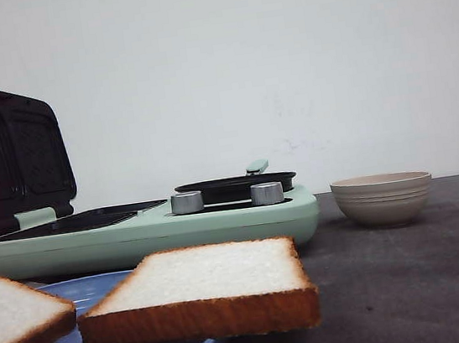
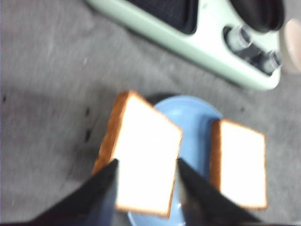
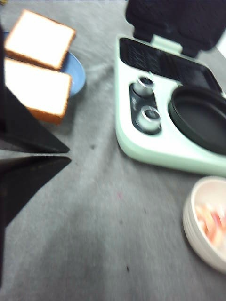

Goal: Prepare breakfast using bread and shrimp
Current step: 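Move the left gripper to the bread slice nearest it and grasp it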

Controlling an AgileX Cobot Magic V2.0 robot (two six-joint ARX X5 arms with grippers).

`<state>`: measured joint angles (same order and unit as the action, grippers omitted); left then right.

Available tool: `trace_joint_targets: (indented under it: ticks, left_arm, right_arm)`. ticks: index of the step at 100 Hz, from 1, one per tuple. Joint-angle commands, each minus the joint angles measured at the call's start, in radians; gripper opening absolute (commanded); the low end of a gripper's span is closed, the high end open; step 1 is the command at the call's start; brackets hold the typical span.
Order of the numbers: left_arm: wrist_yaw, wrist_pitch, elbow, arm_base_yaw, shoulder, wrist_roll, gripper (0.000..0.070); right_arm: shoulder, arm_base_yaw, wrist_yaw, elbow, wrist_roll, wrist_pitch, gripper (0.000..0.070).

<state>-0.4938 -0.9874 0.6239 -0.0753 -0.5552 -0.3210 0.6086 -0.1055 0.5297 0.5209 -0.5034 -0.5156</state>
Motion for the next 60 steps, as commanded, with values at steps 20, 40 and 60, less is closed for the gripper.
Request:
trace_joint_targets:
  ticks: [20,40,60]
  left_arm:
    - [0.006,-0.007,0.017,-0.001,-0.148,0.022,0.0447]
    - [0.041,0.016,0.017,-0.001,-0.263,0.032,0.0447]
    - [-0.013,0.018,0.017,0.003,-0.355,0.069,0.0448]
  right_arm:
    - [0.004,-0.003,0.009,0.017,0.023,0.005,0.0343]
    - [0.004,-0.003,0.021,0.017,0.042,0.005,0.0343]
    - [0.004,-0.004,0.021,0.017,0.051,0.005,0.0343]
